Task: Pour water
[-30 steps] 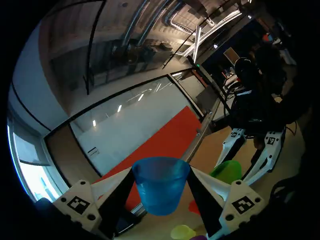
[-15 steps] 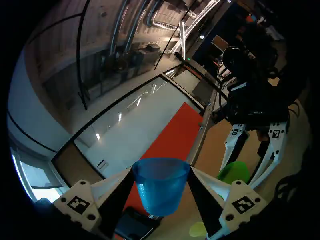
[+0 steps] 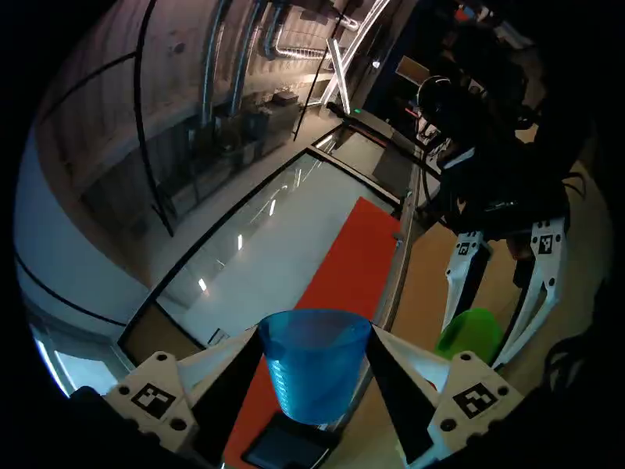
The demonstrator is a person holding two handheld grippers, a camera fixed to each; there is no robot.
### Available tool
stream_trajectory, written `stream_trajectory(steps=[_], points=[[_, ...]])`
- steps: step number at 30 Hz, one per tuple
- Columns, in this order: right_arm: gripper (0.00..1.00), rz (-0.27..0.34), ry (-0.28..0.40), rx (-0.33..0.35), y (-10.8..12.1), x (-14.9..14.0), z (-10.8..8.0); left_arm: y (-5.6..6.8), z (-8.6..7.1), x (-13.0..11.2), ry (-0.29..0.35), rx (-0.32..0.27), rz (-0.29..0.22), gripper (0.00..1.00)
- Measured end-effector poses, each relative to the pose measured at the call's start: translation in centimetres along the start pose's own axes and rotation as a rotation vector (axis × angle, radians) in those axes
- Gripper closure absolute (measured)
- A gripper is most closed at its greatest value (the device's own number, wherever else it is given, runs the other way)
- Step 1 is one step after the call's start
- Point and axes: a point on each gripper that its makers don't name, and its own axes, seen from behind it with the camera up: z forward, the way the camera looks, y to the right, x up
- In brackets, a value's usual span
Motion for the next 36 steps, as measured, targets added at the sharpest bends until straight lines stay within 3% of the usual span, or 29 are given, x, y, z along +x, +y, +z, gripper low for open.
stream_trajectory(steps=[36], points=[[0.09,-0.003,0.016,-0.007,0.3,0.6,-0.26,0.17,0.07,0.93,-0.016,-0.01,0.219,0.13]])
